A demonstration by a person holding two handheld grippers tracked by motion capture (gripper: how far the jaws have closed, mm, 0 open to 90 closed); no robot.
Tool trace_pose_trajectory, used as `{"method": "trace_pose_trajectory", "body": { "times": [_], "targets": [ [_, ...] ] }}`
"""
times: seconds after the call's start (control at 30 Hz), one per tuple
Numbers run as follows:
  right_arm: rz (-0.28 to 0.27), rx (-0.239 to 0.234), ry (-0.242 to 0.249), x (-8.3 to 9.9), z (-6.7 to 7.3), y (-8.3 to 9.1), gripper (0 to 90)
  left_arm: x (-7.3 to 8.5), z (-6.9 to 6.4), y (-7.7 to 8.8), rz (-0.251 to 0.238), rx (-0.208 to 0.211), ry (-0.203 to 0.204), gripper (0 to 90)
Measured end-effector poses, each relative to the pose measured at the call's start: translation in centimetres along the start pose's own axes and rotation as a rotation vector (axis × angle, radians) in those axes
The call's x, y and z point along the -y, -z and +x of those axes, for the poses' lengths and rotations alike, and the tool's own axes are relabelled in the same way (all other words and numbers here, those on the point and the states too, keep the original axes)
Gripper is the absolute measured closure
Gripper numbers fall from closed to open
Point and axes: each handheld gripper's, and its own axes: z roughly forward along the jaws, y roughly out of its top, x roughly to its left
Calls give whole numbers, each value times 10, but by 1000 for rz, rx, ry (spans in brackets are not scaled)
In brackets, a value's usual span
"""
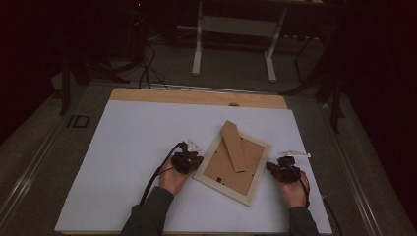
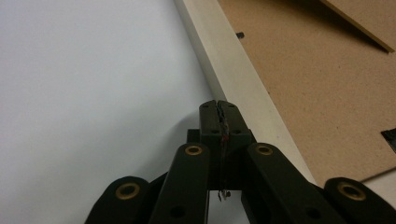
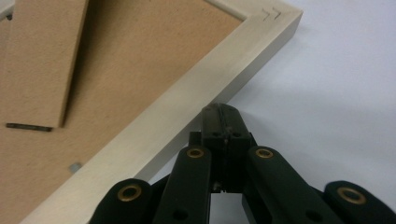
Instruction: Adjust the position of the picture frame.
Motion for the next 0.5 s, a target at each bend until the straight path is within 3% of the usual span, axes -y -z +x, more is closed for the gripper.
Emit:
{"method": "trace_pose_trajectory", "body": {
  "times": [0.5],
  "targets": [
    [10, 0, 18, -8, 13, -9, 900, 3, 0, 4, 1, -17, 12, 900]
  ]
}}
